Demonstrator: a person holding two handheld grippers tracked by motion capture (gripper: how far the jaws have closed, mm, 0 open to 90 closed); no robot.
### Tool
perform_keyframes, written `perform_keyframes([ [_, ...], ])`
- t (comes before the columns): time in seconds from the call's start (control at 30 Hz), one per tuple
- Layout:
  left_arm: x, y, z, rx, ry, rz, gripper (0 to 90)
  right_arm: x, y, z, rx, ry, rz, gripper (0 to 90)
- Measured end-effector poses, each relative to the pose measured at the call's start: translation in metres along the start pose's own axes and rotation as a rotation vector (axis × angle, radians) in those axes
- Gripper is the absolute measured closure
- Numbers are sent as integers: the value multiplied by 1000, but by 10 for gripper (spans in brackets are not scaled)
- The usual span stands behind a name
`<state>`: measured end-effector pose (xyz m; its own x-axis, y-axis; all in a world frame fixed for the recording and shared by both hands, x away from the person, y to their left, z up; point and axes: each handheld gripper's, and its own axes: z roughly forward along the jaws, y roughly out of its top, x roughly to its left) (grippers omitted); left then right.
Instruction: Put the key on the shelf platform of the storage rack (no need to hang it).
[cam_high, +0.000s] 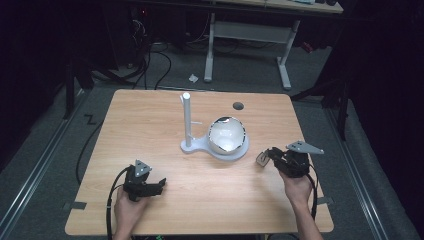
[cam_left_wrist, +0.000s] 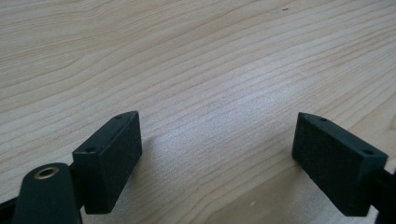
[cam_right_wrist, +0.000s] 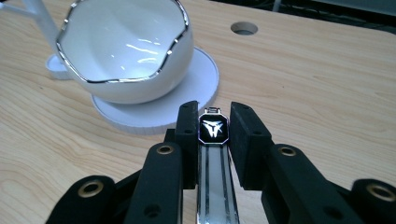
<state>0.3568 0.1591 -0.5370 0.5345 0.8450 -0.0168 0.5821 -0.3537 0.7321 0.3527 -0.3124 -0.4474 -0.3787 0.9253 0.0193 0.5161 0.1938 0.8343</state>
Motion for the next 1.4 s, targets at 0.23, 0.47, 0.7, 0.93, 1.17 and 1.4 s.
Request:
perform_keyframes([
  [0.23,0,0,0,0,0,0,163,10,10,-8,-39,34,-24,744],
  [0.47,0,0,0,-1,-1,-3,164,16,15,-7,-40,72,-24,744],
  [0.7,0,0,0,-1,-1,-3,163,26,24,-8,-43,108,-52,744],
  [0.93,0,0,0,-1,-1,-3,164,34,32,-11,-53,146,-65,744],
  [1.17,0,0,0,-1,-1,-3,164,43,43,-8,-54,187,-86,744],
  [1.4,0,0,0,-1,-1,-3,164,50,59,-3,-51,215,-113,743],
])
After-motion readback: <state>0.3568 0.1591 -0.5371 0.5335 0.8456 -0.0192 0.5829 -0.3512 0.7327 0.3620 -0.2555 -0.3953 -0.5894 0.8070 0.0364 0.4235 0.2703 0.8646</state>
